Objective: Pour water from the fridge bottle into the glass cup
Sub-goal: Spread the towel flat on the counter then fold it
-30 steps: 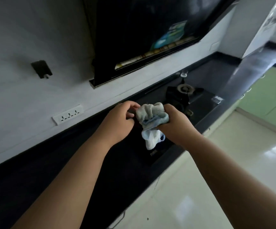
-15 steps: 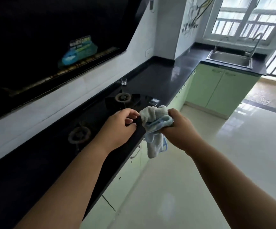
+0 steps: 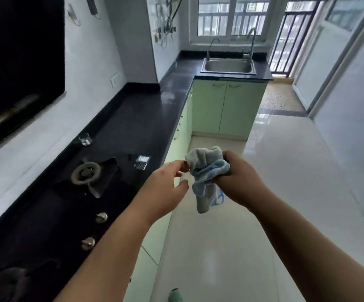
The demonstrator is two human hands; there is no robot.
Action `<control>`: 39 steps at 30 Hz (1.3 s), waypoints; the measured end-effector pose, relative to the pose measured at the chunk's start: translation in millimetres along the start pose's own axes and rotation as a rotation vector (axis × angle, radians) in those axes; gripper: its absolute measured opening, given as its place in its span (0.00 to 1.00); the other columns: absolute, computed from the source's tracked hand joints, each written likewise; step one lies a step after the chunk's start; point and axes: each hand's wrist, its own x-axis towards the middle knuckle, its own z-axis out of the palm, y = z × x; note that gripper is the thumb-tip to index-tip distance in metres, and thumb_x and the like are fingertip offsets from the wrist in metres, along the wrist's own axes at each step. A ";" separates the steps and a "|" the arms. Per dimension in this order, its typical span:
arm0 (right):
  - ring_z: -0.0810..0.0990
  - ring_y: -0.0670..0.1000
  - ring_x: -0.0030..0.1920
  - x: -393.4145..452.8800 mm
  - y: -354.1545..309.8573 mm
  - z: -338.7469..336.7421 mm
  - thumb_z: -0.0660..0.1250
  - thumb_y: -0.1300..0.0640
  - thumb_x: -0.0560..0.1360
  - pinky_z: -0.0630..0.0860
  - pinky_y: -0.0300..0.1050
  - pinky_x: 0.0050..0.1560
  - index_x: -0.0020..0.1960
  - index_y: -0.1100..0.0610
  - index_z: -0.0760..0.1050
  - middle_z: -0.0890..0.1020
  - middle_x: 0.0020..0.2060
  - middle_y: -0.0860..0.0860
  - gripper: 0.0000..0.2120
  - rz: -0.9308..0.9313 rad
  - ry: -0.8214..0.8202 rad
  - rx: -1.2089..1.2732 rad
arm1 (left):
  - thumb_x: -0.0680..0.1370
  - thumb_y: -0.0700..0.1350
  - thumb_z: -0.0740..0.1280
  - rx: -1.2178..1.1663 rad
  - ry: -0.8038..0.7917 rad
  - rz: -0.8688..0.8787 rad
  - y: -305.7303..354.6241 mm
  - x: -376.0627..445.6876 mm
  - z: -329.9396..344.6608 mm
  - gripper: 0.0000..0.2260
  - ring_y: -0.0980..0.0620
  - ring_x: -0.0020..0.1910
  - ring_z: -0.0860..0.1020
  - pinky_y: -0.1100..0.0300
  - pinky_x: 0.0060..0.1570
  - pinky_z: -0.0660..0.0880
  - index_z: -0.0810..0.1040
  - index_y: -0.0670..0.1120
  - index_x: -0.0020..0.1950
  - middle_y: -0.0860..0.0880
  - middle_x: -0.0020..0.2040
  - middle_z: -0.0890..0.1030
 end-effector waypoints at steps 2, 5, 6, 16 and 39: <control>0.79 0.46 0.45 29.7 9.1 -13.2 0.76 0.53 0.73 0.74 0.41 0.39 0.57 0.52 0.75 0.81 0.46 0.48 0.16 0.034 0.041 0.012 | 0.80 0.49 0.68 -0.039 -0.048 0.048 10.3 39.9 5.1 0.14 0.65 0.59 0.78 0.54 0.60 0.79 0.76 0.60 0.66 0.61 0.59 0.79; 0.80 0.46 0.45 71.7 22.2 -32.7 0.75 0.54 0.73 0.73 0.40 0.38 0.57 0.51 0.75 0.82 0.47 0.47 0.15 0.057 0.124 0.040 | 0.79 0.54 0.70 -0.072 -0.096 0.099 26.1 98.8 12.1 0.12 0.64 0.58 0.79 0.52 0.59 0.80 0.76 0.61 0.62 0.62 0.57 0.81; 0.80 0.46 0.45 85.2 27.3 -39.5 0.75 0.54 0.72 0.73 0.40 0.37 0.57 0.50 0.75 0.82 0.47 0.47 0.15 0.069 0.140 0.050 | 0.80 0.55 0.70 -0.071 -0.101 0.115 31.8 117.6 15.0 0.11 0.64 0.57 0.80 0.52 0.58 0.80 0.77 0.60 0.61 0.61 0.56 0.82; 0.81 0.47 0.48 255.9 89.2 -100.0 0.75 0.52 0.71 0.78 0.46 0.46 0.57 0.49 0.77 0.83 0.48 0.46 0.17 0.076 0.095 0.094 | 0.83 0.48 0.68 -0.001 0.005 0.099 63.3 303.9 60.4 0.04 0.55 0.47 0.82 0.49 0.51 0.82 0.82 0.53 0.56 0.56 0.49 0.83; 0.73 0.45 0.39 661.2 24.9 -46.3 0.73 0.50 0.73 0.69 0.42 0.34 0.52 0.55 0.69 0.76 0.45 0.48 0.17 -0.244 -0.336 -0.099 | 0.86 0.53 0.60 -0.275 0.427 -0.397 -32.2 592.2 -6.8 0.11 0.47 0.45 0.81 0.44 0.49 0.80 0.76 0.49 0.50 0.50 0.44 0.83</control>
